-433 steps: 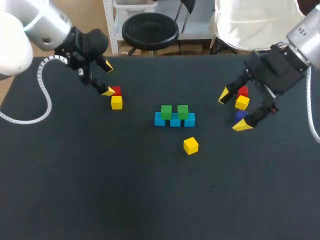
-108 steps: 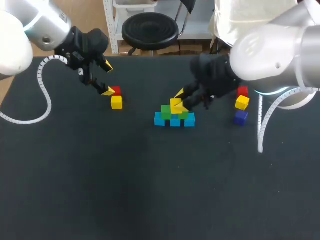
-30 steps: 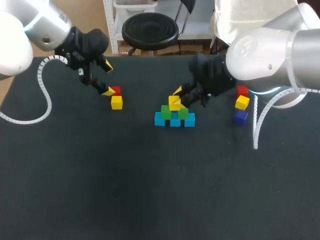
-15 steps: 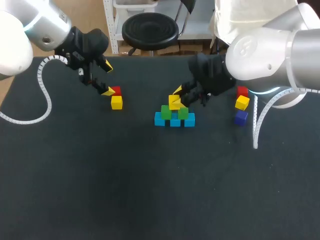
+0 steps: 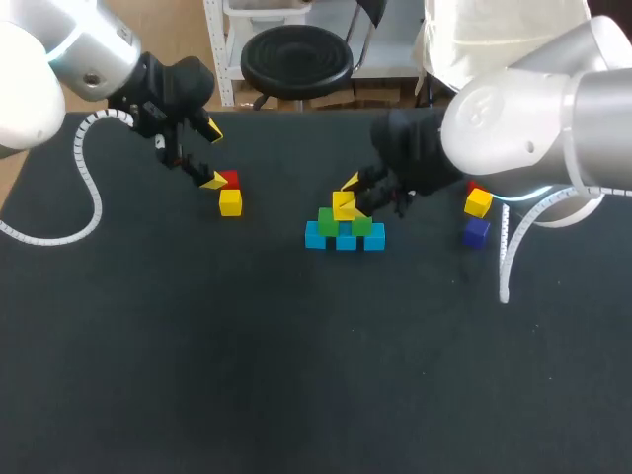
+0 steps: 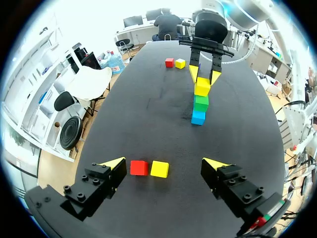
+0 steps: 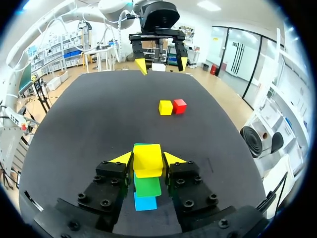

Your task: Place the blue cubes, place green cubes on the blue cubes, place the yellow cubes on the green cubes, then place the red cubes on the yellow cubes, and place purple cube on the red cubes.

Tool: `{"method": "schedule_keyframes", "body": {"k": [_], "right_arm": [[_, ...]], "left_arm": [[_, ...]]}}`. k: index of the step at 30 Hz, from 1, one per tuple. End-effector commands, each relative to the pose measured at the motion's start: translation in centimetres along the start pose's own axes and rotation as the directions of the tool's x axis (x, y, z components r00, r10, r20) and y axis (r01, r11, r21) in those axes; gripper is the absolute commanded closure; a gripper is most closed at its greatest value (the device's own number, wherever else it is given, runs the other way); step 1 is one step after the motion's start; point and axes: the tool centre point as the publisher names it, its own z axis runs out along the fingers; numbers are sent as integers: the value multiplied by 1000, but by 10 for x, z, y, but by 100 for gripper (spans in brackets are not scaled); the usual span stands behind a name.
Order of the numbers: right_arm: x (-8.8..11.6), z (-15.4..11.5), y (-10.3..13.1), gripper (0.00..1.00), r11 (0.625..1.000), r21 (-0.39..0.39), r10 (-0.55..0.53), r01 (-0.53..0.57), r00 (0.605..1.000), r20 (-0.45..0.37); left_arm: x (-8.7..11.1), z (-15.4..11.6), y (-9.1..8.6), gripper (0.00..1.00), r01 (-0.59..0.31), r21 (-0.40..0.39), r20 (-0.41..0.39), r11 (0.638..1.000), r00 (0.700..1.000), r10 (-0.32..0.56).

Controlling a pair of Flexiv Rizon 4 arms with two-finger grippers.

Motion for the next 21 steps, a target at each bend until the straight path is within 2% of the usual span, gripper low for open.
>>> {"method": "schedule_keyframes", "body": {"k": [1,21], "right_arm": [[1,-1,0,100,1000,0,-1,1,1000,3],[-2,1,-8,100,1000,-13,-7,7,1000,-8]], "left_arm": [[1,0,0,0,-3,0,4,1000,1000,3],[1,0,0,0,-3,0,4,1000,1000,3]]}}
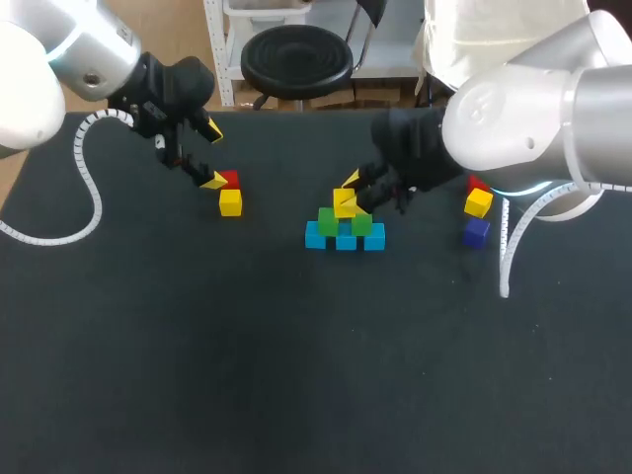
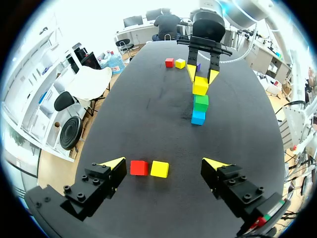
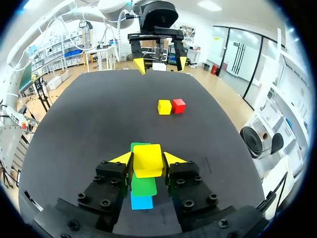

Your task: Place the blue cubes, place green cubes on the blue cubes, place the yellow cubes on the green cubes, then place the red cubes on the yellow cubes, and place purple cube on the red cubes.

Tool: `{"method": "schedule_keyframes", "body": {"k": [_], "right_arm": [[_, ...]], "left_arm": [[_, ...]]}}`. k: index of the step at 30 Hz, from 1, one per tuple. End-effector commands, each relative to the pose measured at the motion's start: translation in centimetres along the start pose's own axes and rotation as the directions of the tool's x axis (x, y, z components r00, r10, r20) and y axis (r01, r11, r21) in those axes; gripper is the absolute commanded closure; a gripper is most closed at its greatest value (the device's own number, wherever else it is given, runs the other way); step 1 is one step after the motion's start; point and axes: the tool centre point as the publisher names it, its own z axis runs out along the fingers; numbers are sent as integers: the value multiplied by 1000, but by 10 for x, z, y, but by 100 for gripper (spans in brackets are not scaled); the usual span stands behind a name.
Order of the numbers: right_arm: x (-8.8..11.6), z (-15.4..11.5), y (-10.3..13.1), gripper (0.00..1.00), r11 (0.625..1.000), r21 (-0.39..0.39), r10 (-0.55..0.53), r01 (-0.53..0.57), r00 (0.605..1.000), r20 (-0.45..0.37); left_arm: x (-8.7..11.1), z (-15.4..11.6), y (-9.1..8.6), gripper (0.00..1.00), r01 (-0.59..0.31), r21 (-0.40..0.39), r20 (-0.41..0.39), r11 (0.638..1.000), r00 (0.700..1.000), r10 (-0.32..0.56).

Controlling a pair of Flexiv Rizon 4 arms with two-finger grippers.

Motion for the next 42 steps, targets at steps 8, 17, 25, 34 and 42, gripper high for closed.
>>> {"method": "schedule_keyframes", "body": {"k": [8,17,25,34,42], "right_arm": [[-1,3,-3,100,1000,-7,3,-3,1000,1],[0,4,-3,100,1000,-5,7,-6,1000,5],[2,6,-3,100,1000,-7,13,-13,1000,11],[-1,3,0,100,1000,13,-1,1,1000,11],[-2,1,4,100,1000,20,-7,7,1000,1]], "left_arm": [[1,0,0,0,-3,0,4,1000,1000,3],[1,0,0,0,-3,0,4,1000,1000,3],[1,0,0,0,-3,0,4,1000,1000,3],[1,0,0,0,-3,0,4,1000,1000,3],[1,0,0,0,-3,0,4,1000,1000,3]]}}
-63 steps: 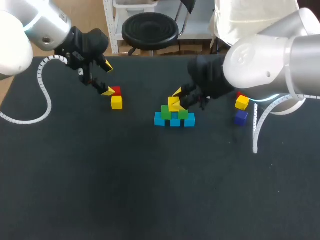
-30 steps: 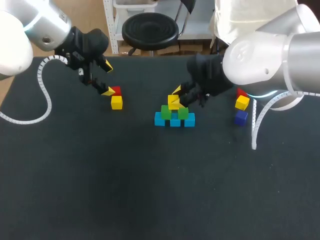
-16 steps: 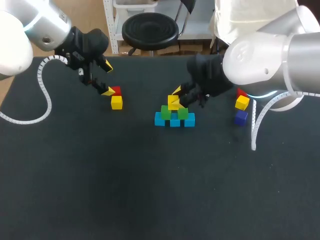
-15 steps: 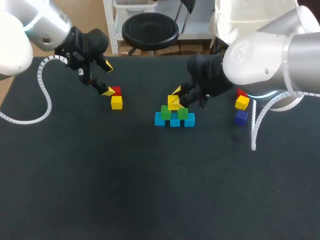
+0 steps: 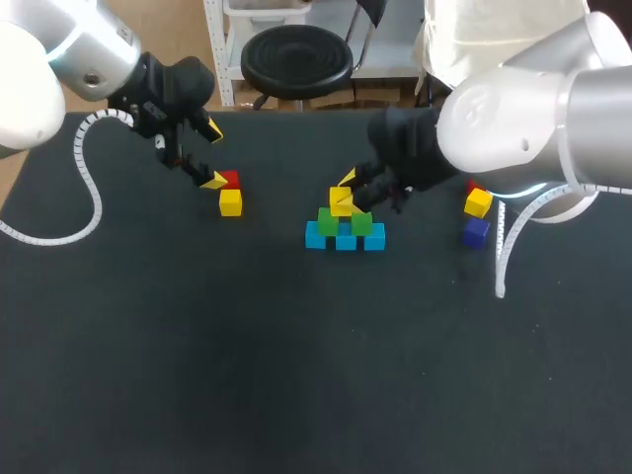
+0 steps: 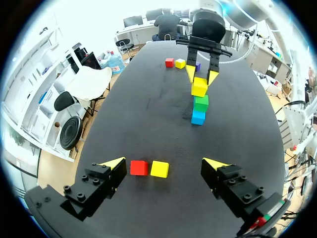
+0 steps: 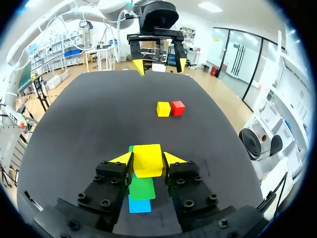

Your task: Place the blue cubes, place green cubes on the blue cubes, place the yellow cubes on the green cubes, then place the red cubes on the yellow cubes, and place purple cube on the red cubes.

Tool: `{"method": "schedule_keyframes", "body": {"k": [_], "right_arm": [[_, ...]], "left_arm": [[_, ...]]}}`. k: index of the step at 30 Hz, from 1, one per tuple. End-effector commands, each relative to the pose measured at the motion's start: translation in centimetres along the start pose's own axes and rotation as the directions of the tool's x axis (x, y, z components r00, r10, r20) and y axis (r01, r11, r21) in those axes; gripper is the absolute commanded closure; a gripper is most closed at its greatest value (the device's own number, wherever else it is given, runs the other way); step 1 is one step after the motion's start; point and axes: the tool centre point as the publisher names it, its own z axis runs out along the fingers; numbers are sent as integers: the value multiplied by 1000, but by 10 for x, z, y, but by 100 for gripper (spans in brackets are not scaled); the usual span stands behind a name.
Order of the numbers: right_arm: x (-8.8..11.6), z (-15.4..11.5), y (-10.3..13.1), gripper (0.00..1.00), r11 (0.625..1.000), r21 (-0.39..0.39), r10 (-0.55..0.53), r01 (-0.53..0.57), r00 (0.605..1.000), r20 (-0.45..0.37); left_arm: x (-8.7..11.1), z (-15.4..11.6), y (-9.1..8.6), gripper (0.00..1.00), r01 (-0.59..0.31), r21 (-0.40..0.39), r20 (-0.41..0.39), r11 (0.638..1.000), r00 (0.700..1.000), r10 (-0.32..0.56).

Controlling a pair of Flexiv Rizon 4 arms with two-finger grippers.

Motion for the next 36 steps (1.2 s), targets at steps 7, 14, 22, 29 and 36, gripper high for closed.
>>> {"method": "schedule_keyframes", "body": {"k": [7,14,22,29,36], "right_arm": [[2,-5,9,100,1000,26,0,1,1000,-9],[2,-6,10,100,999,33,-4,4,1000,-12],[4,-7,10,100,999,32,-2,2,1000,-9],[7,-5,7,100,1000,22,4,-4,1000,-2],[4,-4,4,100,1000,16,0,0,1000,-3]], "left_arm": [[1,0,0,0,-3,0,4,1000,1000,3],[1,0,0,0,-3,0,4,1000,1000,3],[1,0,0,0,-3,0,4,1000,1000,3],[1,0,0,0,-3,0,4,1000,1000,3],[1,0,0,0,-3,0,4,1000,1000,3]]}}
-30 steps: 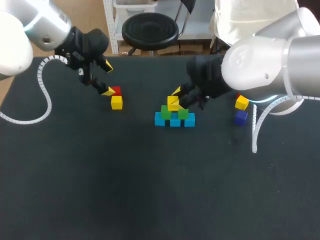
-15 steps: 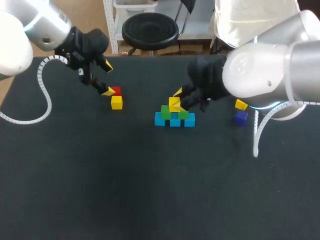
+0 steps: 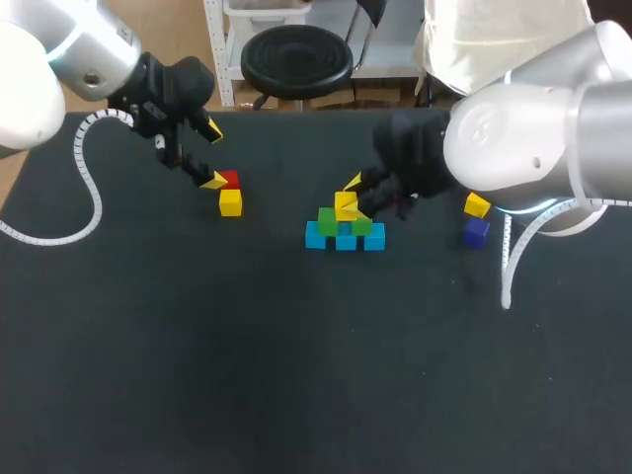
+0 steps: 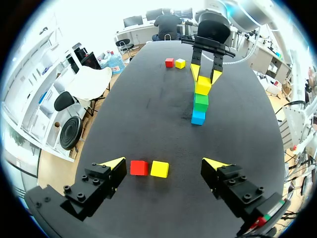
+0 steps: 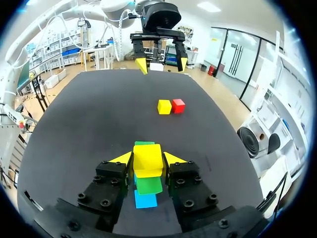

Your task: Place the blue cubes, place green cubes on the blue cubes, place the yellow cubes on the green cubes, then place the red cubes on the yellow cubes, and place purple cube on the red cubes.

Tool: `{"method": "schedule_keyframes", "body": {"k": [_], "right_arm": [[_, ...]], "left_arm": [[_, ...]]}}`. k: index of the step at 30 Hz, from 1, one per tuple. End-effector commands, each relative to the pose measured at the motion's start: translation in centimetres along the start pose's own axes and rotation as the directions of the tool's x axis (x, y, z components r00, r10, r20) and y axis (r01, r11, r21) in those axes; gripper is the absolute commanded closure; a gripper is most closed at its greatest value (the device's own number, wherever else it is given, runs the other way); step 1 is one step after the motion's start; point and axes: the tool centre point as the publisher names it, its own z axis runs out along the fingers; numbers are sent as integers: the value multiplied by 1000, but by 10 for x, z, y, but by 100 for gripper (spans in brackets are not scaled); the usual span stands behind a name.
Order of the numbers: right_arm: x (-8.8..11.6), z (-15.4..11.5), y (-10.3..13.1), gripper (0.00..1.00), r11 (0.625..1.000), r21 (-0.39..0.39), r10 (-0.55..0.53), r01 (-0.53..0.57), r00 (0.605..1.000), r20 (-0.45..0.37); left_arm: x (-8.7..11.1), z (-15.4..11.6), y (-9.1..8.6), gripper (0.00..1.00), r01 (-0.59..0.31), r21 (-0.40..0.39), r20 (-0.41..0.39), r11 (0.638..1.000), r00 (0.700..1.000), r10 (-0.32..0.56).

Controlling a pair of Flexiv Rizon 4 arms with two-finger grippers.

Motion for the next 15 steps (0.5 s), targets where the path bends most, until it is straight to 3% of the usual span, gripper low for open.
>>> {"method": "schedule_keyframes", "body": {"k": [1,15], "right_arm": [[-1,2,-3,100,1000,-7,0,0,1000,1],[0,5,-6,100,1000,-20,8,-8,1000,0]], "left_arm": [[1,0,0,0,-3,0,4,1000,1000,3],[1,0,0,0,-3,0,4,1000,1000,3]]}}
